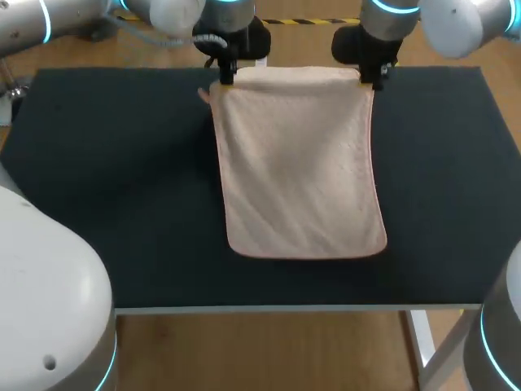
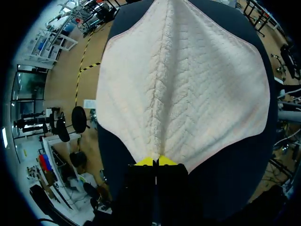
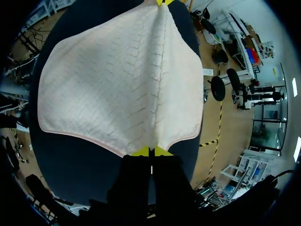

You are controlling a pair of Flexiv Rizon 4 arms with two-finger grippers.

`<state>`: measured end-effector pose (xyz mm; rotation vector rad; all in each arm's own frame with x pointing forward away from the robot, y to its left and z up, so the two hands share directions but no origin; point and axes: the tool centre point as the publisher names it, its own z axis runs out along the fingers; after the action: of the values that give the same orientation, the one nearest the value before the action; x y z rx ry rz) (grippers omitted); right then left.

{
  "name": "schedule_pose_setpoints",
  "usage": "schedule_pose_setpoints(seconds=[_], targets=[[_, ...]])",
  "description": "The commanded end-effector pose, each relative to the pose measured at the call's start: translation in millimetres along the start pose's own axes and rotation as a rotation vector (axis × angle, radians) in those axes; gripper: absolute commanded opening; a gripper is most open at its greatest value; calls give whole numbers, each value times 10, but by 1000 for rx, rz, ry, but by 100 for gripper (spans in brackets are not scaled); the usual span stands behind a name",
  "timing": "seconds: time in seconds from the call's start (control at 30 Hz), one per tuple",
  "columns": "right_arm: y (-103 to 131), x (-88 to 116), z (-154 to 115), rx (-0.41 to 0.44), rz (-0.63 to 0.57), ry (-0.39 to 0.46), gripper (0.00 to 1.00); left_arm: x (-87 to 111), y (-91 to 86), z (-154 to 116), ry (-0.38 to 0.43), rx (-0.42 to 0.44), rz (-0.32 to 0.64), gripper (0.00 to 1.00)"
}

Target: Fold the towel

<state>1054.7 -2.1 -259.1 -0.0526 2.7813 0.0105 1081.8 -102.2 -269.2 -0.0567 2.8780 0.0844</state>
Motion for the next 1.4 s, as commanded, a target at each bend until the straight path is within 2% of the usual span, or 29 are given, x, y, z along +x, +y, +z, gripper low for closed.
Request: schedule_pose_setpoints(seconds=[0.03,0.23,0.47,0.53,0.7,0.83,0.93,1.03,1.23,1.4], targets=[[3,-116,-813,-5,-37,-56,0,-190,123,-1002,-80,-24,-15,0],[74,-507,-1239,-20,-69,-149,0,-583,155,-1484,-207,-23,-45,0],[135,-1080,-1698,-19,-93,-294,0,-1064,177,-2011,-332,-49,-72,0],[153,-1247,-1786,-19,-91,-310,0,-1185,192,-2136,-362,-67,-90,0],[196,-1603,-1959,-5,-85,-385,0,-1421,269,-2295,-418,-66,-129,0],[232,-1728,-1976,-1,-92,-409,0,-1486,279,-2309,-430,-72,-127,0],[252,-1637,-1847,20,-117,-388,0,-1399,276,-2208,-408,-56,-108,0],[221,-1445,-1724,39,-124,-377,0,-1247,232,-2043,-355,-44,-81,0],[94,-874,-1447,45,-114,-290,0,-729,138,-1650,-215,-20,-30,0],[50,-477,-1382,33,-92,-231,0,-324,186,-1545,-142,1,-48,0]])
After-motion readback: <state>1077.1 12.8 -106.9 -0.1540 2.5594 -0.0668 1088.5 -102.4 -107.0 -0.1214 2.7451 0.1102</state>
